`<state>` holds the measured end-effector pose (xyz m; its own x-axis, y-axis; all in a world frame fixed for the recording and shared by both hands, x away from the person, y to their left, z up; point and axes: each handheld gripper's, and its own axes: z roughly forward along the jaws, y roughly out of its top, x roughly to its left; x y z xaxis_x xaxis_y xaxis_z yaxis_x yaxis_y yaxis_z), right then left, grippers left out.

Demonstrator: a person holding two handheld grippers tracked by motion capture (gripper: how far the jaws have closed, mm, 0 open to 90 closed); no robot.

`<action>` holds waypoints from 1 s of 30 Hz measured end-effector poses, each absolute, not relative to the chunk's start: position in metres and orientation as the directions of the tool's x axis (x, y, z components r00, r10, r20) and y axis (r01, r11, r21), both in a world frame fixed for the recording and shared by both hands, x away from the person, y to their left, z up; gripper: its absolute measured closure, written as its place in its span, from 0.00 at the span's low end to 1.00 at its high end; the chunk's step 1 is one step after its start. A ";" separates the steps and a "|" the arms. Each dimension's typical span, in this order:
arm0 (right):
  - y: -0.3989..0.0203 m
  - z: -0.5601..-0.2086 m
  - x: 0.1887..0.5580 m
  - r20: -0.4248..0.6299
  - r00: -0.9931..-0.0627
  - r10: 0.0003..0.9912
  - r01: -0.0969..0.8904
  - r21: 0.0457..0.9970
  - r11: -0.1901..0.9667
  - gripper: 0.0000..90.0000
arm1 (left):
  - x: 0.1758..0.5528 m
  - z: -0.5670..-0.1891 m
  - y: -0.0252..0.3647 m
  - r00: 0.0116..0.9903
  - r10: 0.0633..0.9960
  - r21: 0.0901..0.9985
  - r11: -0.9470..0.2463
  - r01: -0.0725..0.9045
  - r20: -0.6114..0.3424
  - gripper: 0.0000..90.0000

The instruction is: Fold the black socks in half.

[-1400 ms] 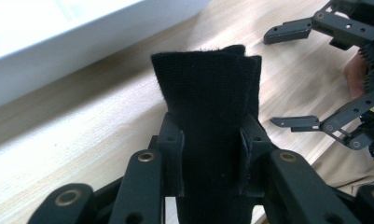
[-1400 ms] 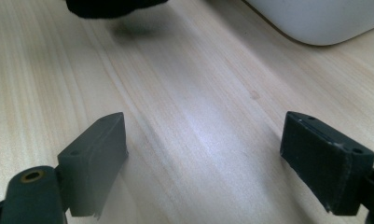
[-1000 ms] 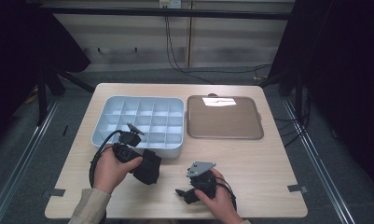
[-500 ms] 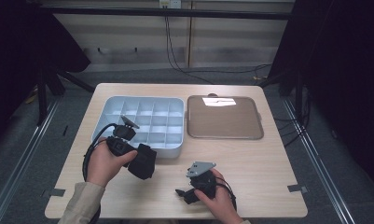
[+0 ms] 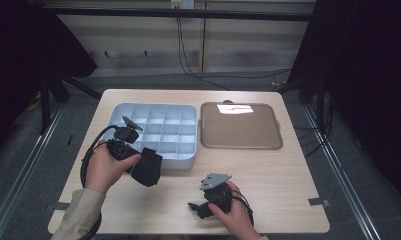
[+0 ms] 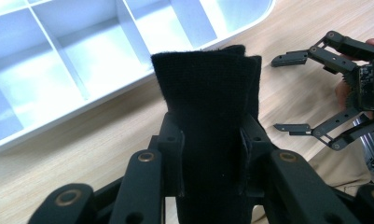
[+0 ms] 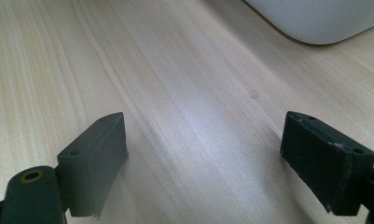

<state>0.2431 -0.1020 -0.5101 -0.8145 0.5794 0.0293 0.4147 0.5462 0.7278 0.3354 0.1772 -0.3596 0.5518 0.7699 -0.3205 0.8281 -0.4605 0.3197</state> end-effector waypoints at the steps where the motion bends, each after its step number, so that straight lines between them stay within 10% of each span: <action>1: -0.102 -0.510 0.243 0.031 -0.814 0.580 0.416 0.727 0.546 0.16 | 0.336 -0.358 0.178 0.550 0.772 0.319 -0.459 0.829 -0.319 0.76; 30: -0.102 -0.510 0.243 0.031 -0.814 0.580 0.416 0.727 0.545 0.16 | 0.358 -0.340 0.205 0.500 0.811 0.331 -0.403 0.853 -0.302 0.76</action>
